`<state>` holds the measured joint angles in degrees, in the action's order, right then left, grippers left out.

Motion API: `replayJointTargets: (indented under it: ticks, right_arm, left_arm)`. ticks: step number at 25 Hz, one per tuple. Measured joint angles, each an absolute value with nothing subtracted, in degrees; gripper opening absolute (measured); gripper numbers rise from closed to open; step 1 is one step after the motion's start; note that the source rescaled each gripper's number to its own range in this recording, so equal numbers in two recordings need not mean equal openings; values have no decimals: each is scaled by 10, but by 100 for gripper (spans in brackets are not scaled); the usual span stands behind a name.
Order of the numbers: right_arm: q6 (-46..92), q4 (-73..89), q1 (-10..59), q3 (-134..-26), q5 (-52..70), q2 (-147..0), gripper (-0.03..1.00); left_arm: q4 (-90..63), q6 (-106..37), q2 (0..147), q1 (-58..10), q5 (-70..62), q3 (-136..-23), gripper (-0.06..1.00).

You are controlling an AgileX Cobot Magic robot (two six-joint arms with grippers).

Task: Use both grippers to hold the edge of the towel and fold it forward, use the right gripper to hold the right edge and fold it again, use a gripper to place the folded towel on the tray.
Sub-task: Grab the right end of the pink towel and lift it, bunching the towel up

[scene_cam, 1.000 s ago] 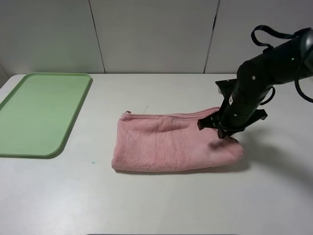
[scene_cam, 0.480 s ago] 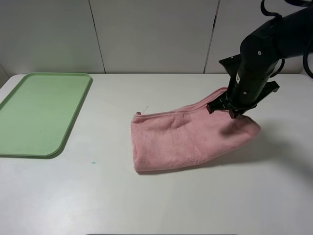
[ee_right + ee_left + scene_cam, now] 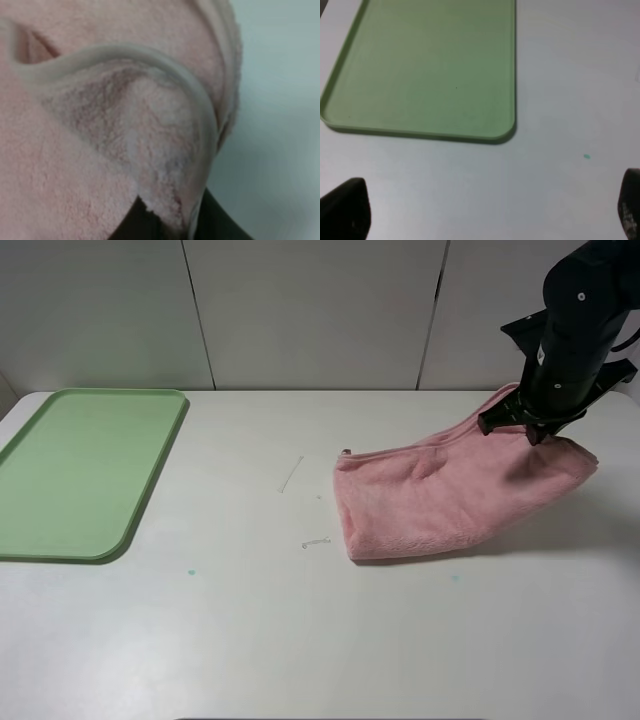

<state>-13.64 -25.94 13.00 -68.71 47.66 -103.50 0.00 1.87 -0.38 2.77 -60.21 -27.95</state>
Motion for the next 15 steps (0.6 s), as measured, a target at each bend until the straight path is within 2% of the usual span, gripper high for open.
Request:
replayJointTargets:
  ticks: [8,15]
  right_arm:
    - [-123,-283,128,-688,518,-1029,6]
    - [-123,-279,172,-690,540,-999,6]
  left_arm:
    - [0,19,-4,28,-602,-279,100]
    - [0,19,-4,28,-602,-279,100]
